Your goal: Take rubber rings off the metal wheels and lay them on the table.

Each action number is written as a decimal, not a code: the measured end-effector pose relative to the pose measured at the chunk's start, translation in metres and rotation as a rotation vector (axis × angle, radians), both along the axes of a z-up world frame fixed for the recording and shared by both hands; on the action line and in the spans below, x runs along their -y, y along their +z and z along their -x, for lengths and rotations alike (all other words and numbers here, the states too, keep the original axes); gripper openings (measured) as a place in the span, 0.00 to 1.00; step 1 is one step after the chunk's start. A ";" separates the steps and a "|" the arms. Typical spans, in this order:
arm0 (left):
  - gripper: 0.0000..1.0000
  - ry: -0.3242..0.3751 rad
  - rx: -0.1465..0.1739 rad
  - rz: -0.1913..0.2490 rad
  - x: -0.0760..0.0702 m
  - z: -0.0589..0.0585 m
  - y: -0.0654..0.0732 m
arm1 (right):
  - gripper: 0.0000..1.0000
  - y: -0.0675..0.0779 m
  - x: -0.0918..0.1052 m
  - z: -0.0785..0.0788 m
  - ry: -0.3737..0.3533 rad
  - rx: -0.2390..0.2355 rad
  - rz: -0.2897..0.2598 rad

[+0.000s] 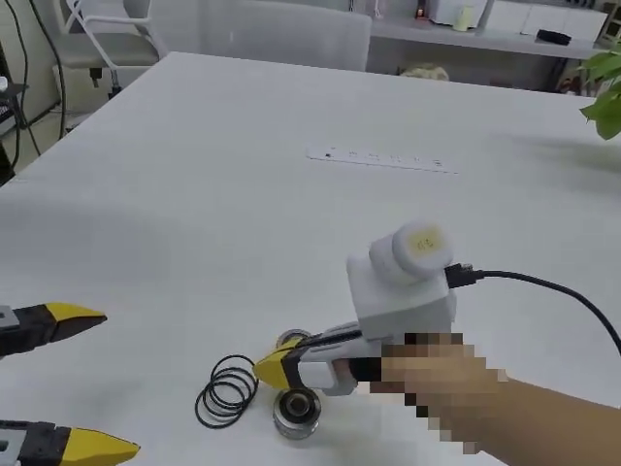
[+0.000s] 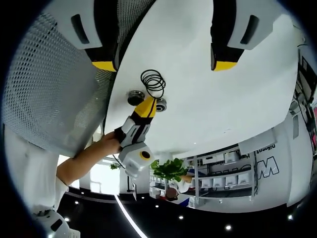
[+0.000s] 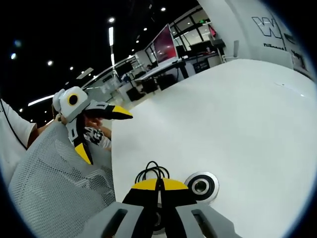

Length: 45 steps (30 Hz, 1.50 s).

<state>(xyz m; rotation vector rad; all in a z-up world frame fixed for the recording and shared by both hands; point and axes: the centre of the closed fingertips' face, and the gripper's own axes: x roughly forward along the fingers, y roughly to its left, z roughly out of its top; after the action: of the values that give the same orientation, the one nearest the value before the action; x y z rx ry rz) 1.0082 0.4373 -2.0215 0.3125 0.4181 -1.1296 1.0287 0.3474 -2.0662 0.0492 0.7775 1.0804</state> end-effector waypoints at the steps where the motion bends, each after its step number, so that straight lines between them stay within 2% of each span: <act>1: 0.73 0.003 0.000 0.002 0.000 0.000 0.000 | 0.00 -0.002 0.001 -0.001 0.001 0.015 0.019; 3: 0.73 0.008 -0.002 0.006 -0.001 0.000 0.000 | 0.00 -0.005 0.004 -0.002 0.011 0.044 0.058; 5: 0.73 0.012 -0.003 0.010 -0.001 -0.001 0.000 | 0.00 -0.008 0.006 -0.005 0.031 0.098 0.106; 6: 0.73 0.012 -0.005 0.011 -0.001 0.000 0.000 | 0.00 -0.008 0.004 -0.001 0.037 0.082 0.099; 9: 0.73 0.010 -0.005 0.009 -0.001 0.000 -0.001 | 0.02 -0.008 0.002 -0.002 0.048 0.099 0.103; 14: 0.73 0.015 -0.005 0.018 0.000 0.001 0.001 | 0.03 -0.005 0.001 -0.002 0.075 0.138 0.122; 16: 0.72 0.018 -0.005 0.020 -0.001 0.001 0.001 | 0.04 -0.003 0.002 -0.004 0.089 0.178 0.141; 18: 0.72 0.020 -0.003 0.023 -0.001 0.001 0.002 | 0.06 -0.001 0.002 -0.006 0.088 0.191 0.149; 29: 0.73 0.025 -0.001 0.037 -0.002 0.001 0.007 | 0.08 0.015 0.013 -0.017 0.052 0.230 0.139; 34: 0.75 0.015 0.000 0.041 -0.001 0.002 0.010 | 0.11 0.028 0.020 -0.021 0.025 0.236 0.105; 37: 0.75 0.012 -0.002 0.044 0.001 0.002 0.011 | 0.14 0.035 0.024 -0.021 0.008 0.221 0.083; 41: 0.76 0.003 -0.006 0.044 0.002 0.004 0.012 | 0.17 0.045 0.028 -0.021 0.006 0.248 0.075; 45: 0.77 -0.002 -0.007 0.046 0.003 0.004 0.014 | 0.27 0.057 0.031 -0.021 0.002 0.238 0.047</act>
<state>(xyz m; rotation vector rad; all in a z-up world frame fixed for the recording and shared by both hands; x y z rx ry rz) 1.0037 0.4346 -2.0079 0.2683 0.3976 -1.1406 1.0495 0.3159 -2.0095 -0.1185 0.5882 1.0477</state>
